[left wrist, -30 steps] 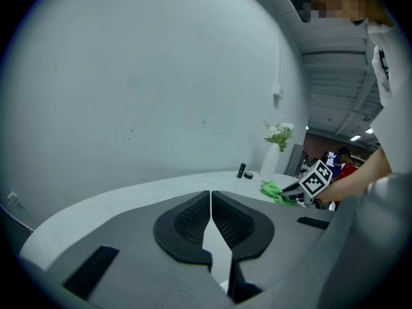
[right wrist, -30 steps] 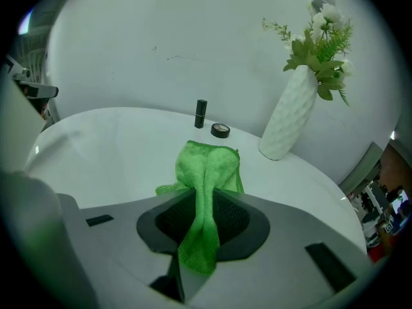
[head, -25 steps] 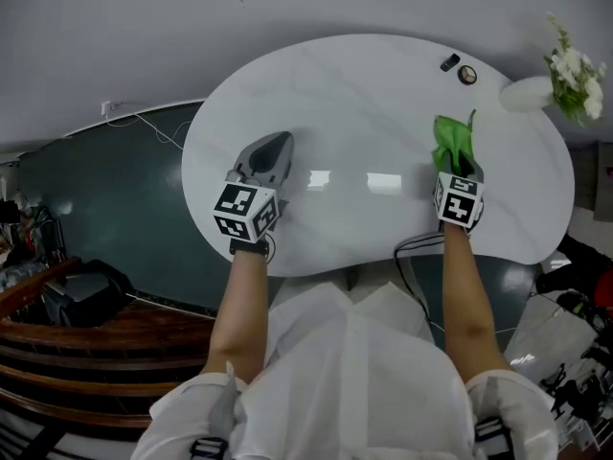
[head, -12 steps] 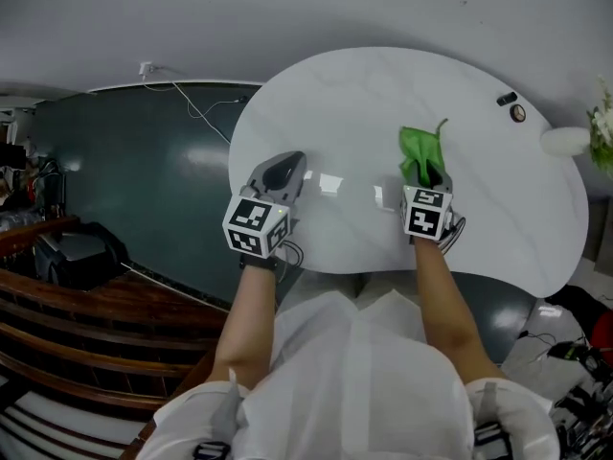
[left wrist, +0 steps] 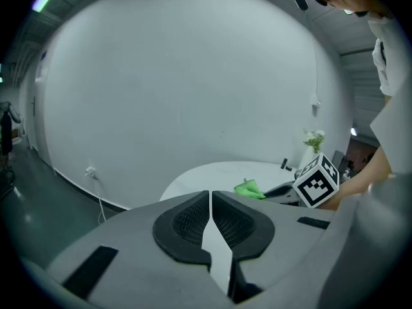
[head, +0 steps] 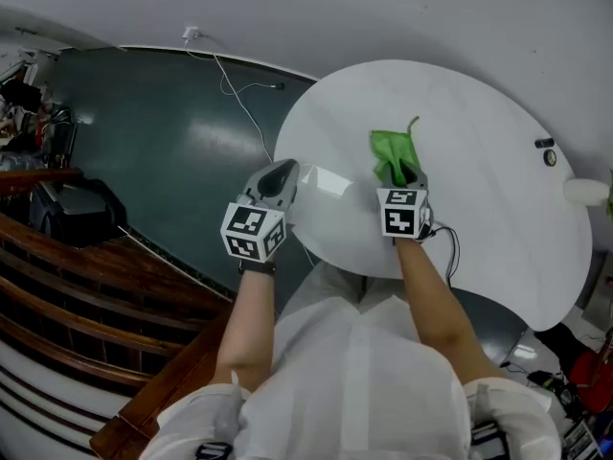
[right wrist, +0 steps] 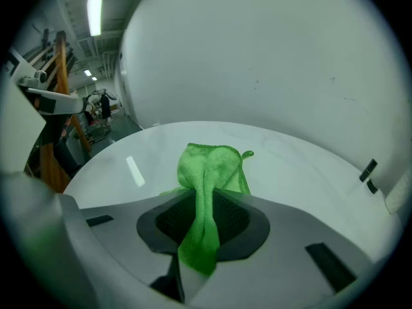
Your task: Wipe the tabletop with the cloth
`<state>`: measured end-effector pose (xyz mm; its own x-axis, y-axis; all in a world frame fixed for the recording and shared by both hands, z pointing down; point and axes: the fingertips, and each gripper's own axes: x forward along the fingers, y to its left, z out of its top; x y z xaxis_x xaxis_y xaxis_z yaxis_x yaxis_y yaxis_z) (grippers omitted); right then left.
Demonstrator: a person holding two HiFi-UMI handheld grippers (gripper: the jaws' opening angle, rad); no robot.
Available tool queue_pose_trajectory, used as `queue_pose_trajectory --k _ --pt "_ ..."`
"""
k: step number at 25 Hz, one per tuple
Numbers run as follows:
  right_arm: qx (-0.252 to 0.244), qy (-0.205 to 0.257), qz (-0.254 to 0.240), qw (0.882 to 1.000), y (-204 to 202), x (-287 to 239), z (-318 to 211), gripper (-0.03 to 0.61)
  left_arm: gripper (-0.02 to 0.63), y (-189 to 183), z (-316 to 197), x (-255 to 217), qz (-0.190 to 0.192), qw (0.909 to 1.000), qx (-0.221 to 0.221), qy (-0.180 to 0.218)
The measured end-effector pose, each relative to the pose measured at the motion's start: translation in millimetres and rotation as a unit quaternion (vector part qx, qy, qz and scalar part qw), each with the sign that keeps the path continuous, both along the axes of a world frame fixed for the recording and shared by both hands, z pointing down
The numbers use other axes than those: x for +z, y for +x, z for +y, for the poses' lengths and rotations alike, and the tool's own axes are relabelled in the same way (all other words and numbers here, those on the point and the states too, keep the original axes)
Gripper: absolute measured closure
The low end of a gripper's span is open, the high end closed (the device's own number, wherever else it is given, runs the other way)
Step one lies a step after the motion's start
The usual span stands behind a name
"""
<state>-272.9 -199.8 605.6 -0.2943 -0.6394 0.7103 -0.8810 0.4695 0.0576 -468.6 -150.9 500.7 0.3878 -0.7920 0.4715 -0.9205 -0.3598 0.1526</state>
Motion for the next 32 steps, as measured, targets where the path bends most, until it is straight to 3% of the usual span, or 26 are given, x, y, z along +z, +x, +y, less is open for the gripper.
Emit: queue_pose_trajectory --k 7,11,17,23,28,32 --pt "-0.089 -0.002 -0.007 0.996 -95.9 -4.3 11.2 0.508 0.586 -46.1 24.8 4.2 0.004 0.9982 -0.059 -0.001" --pt "-0.153 -0.003 -0.006 0.988 -144.2 -3.6 25.6 0.508 0.532 -61.5 31.5 8.5 0.004 0.9966 -0.082 -0.005" --pt "-0.220 -0.013 -0.011 0.975 -190.9 -1.8 55.3 0.508 0.531 -78.6 42.9 8.0 0.004 0.9946 -0.104 0.000" --pt "-0.260 -0.026 -0.017 0.965 -208.6 3.6 89.5 0.508 0.529 -83.2 47.4 7.7 0.005 0.9944 -0.105 0.008" --pt "-0.295 -0.032 -0.016 0.955 -193.5 12.0 120.4 0.508 0.529 -60.1 40.8 12.2 0.012 0.9972 -0.073 0.012" --pt "-0.280 -0.025 -0.008 0.960 -162.2 8.5 128.9 0.508 0.529 -26.3 33.4 9.9 0.014 0.9995 -0.028 0.005"
